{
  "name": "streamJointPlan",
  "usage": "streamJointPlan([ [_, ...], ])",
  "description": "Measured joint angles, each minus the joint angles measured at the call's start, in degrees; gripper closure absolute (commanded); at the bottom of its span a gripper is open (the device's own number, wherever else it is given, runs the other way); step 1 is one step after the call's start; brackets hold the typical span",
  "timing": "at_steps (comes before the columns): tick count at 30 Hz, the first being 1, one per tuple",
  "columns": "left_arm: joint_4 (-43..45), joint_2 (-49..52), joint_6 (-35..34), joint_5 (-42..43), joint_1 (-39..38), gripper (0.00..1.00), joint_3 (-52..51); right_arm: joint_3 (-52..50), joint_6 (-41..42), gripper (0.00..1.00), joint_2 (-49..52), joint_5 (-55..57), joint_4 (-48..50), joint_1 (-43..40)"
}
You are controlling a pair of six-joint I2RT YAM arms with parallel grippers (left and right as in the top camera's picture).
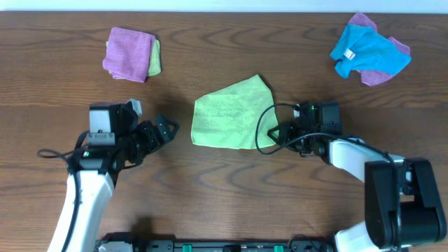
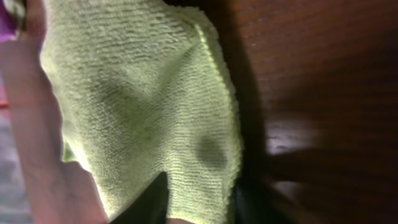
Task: Fold the cloth
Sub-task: 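Grasp the green cloth's left and right corners with both grippers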
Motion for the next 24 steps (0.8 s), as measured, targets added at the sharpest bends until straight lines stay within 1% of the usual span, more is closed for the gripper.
streamJointPlan([
  [2, 1.8, 2.5, -2.5, 1.7, 0.0, 0.04, 0.0, -0.2, 0.1, 0.96, 0.4, 0.6, 0.2, 0.0],
  [3, 3.1, 3.8, -3.5, 2.9, 0.0, 0.04, 0.0, -0.3, 0.2, 0.99, 0.6, 1.0, 0.3, 0.0],
  [7, 6.4, 8.7, -5.6, 6.6, 0.0, 0.05, 0.0, -0.3, 0.4, 0.99, 0.7, 0.9, 0.4, 0.0],
  [11, 7.2, 13.5, -6.6, 8.4, 0.0, 0.05, 0.0, -0.3, 0.4, 0.99, 0.7, 0.9, 0.4, 0.0],
  [15, 9.7, 19.4, -6.6, 10.1, 0.0, 0.04, 0.0, -0.4, 0.4, 0.99, 0.7, 0.9, 0.4, 0.0],
  [19, 14.0, 24.9, -6.6, 12.8, 0.0, 0.03, 0.0, -0.4, 0.4, 0.99, 0.7, 0.8, 0.4, 0.0],
  [24, 18.3, 29.7, -6.6, 15.8, 0.0, 0.02, 0.0, -0.4, 0.4, 0.99, 0.7, 0.8, 0.4, 0.0],
])
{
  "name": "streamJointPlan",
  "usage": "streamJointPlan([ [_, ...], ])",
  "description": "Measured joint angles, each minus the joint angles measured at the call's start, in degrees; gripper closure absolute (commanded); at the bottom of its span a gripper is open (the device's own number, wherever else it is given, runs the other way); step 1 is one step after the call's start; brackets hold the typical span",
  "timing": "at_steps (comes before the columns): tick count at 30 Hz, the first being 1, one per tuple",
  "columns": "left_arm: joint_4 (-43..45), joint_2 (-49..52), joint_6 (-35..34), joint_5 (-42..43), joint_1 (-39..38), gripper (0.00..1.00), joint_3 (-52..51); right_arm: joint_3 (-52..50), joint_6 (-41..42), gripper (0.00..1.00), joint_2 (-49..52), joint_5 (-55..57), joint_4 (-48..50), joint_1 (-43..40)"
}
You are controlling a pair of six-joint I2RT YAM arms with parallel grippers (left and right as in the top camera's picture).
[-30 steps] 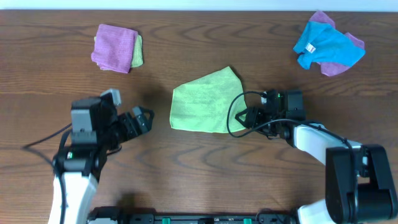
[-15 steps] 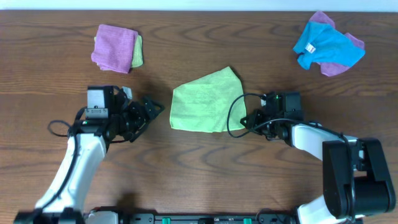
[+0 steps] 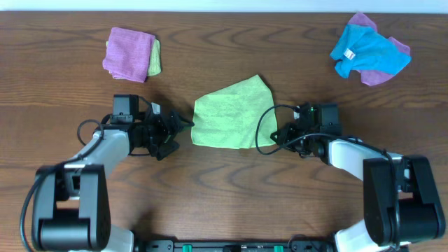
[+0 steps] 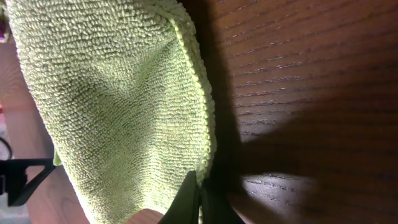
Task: Fold the cloth
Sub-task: 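Grasp the green cloth's left and right corners with both grippers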
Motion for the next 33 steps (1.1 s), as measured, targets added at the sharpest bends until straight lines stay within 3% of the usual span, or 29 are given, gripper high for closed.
streamJointPlan([
  [11, 8.7, 5.4, -1.6, 5.5, -3.1, 0.0, 0.9, 0.0, 0.7, 0.99, 0.0, 0.0, 0.1, 0.0],
  [15, 12.9, 7.7, -3.5, 6.5, -5.9, 0.11, 1.5, 0.0, 0.7, 0.99, 0.0, -0.2, 0.1, 0.0],
  [28, 14.8, 11.6, -3.0, 3.4, -8.0, 0.92, 1.5, 0.0, 0.7, 0.99, 0.2, -1.1, 0.1, 0.0],
  [33, 14.6, 11.8, -1.2, 2.3, -8.0, 0.94, 1.5, 0.0, 0.7, 0.99, 0.2, -1.2, 0.1, 0.0],
])
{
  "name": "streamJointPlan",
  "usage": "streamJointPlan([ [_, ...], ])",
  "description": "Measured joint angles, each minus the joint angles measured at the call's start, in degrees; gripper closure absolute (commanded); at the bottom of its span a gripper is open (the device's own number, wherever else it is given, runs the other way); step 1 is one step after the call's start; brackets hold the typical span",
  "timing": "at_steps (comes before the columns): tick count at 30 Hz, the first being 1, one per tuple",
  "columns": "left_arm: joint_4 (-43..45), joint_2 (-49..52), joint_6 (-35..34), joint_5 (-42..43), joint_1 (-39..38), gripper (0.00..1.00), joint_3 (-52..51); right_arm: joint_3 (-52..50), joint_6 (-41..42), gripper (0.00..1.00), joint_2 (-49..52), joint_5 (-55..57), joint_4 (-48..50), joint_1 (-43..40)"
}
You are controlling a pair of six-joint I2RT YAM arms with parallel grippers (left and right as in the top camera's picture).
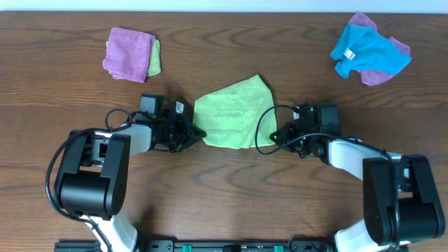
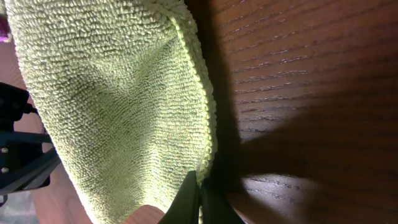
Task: Fold the cloth
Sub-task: 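Grasp the green cloth's left and right corners with both grippers, then lift the cloth with both grippers and stretch it toward the far edge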
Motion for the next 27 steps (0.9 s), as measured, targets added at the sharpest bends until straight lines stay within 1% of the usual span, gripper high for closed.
streamJointPlan([
  [6, 0.9, 0.0, 1.4, -0.2, 0.0, 0.94, -0.1, -0.1, 0.0, 0.99, 0.0, -0.5, 0.1, 0.0],
  [10, 3.4, 0.0, 1.5, 2.2, 0.1, 0.94, 0.2, -0.7, -0.1, 0.99, -1.4, -0.7, -0.3, 0.0],
  [14, 3.4, -0.2, 0.8, 4.9, 0.1, 0.94, 2.4, -1.5, -0.1, 0.99, -9.0, -0.6, -1.5, 0.0],
  [17, 3.4, -1.7, -0.5, 6.3, 0.1, 0.94, 5.5, -1.5, -0.1, 0.99, -17.1, -0.7, -1.3, 0.0],
  [21, 3.4, -7.9, -3.7, 7.0, 0.1, 0.94, 11.0, -1.4, 0.0, 0.99, -26.8, -0.2, -1.3, 0.0],
  [27, 3.9, -15.0, -7.9, 7.0, 0.3, 0.94, 19.3, 0.3, 0.0, 0.99, -35.8, 1.8, -1.2, -0.2],
])
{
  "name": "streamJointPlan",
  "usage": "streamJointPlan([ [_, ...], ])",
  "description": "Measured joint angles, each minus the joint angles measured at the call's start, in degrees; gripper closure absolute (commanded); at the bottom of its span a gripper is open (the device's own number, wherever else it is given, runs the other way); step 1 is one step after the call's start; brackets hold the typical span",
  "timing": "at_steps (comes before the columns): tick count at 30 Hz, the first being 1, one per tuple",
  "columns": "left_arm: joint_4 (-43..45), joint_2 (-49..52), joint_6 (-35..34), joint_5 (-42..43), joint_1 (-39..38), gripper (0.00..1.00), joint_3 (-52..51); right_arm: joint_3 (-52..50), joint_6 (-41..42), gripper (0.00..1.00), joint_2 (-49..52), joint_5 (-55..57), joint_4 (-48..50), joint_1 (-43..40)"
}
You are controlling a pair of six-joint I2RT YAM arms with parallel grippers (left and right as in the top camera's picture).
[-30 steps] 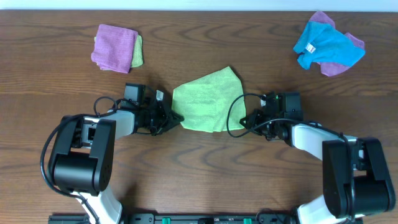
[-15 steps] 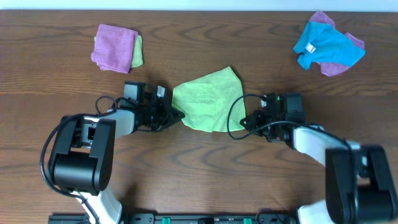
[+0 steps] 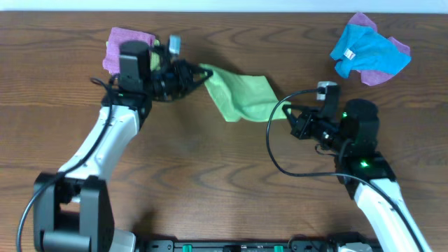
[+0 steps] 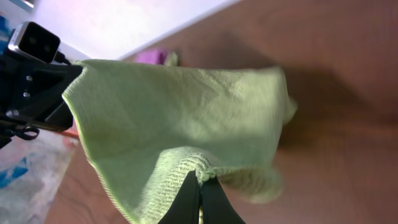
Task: Fold the cloth
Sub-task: 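Lift the cloth with both grippers and stretch it toward the far edge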
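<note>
The green cloth (image 3: 241, 94) hangs in the air, stretched between both grippers above the brown table (image 3: 210, 189). My left gripper (image 3: 199, 73) is shut on its far-left corner, up near the back of the table. The right gripper (image 3: 289, 117) is shut on the cloth's near-right corner. In the right wrist view the cloth (image 4: 180, 118) spreads away from the closed black fingertips (image 4: 191, 190), bunched where they pinch it, and the left gripper (image 4: 65, 93) holds the opposite corner.
A folded purple and green stack (image 3: 122, 40) lies at the back left, partly behind my left arm. A crumpled blue and purple cloth pile (image 3: 367, 50) sits at the back right. A black cable loops beside the right arm (image 3: 271, 150).
The cloth lay flat on the table with both grippers at its near corners. Now both arms are raised and the cloth is off the table, held between them and shifted toward the back.
First the left gripper stood open well left of the flat cloth, the right one open at its near-right corner. Then the right was shut on that corner and the left was closer. Later the left reached the near-left corner. Now the cloth hangs lifted between both.
</note>
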Motion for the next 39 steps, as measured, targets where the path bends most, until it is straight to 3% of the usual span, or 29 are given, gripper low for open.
streamJointPlan([
  [12, -0.4, -0.5, -3.4, -0.2, 4.0, 0.94, 5.5, 7.1, 0.0, 0.99, -0.6, 2.7, 0.0, -5.3],
  [29, -1.1, -0.5, -4.4, 1.6, 5.4, 0.95, 9.0, 14.7, -2.0, 0.99, 4.9, 1.0, 0.3, -5.9],
  [39, 3.1, 2.6, -4.8, -3.5, 5.0, 0.94, 9.5, 24.0, -5.9, 0.99, 20.6, 0.9, 1.0, -5.9],
])
